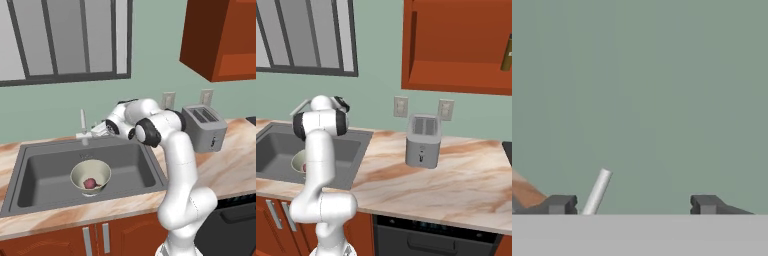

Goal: Pick the onion from the cabinet and place it in the bowl. Then pick the bowl and place it in the sink. Then turn on the sink facuet.

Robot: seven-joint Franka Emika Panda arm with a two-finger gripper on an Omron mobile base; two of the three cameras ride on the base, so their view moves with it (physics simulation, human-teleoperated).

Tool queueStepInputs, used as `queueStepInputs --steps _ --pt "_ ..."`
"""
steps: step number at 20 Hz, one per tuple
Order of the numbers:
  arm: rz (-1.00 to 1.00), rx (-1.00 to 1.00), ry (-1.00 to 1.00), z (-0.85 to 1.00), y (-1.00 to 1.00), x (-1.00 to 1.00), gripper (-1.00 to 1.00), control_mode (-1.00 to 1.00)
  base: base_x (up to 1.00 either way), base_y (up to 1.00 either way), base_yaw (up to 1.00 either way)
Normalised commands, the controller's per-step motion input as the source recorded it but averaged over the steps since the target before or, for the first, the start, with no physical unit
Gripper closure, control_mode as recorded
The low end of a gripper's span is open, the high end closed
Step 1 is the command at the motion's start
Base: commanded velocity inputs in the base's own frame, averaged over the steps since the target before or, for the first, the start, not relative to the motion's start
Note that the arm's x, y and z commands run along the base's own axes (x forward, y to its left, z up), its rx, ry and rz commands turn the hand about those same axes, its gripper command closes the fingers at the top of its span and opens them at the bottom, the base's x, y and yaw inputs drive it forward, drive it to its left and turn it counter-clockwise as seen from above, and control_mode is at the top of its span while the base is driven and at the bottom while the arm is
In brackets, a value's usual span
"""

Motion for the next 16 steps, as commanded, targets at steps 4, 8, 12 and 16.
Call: queueStepInputs --steps 4,8,12,16 --pt "-0.02 0.0 0.09 0.0 0.34 0.11 1.0 -1.0 0.0 0.0 0.0" --pt "-0.01 0.0 0.16 0.0 0.09 0.03 1.0 -1.0 0.0 0.0 0.0" --pt "-0.03 0.04 0.22 0.0 -0.01 0.0 1.0 -1.0 0.0 0.0 0.0" --pt "-0.04 0.08 0.24 0.0 -0.2 0.0 1.0 -1.0 0.0 0.0 0.0"
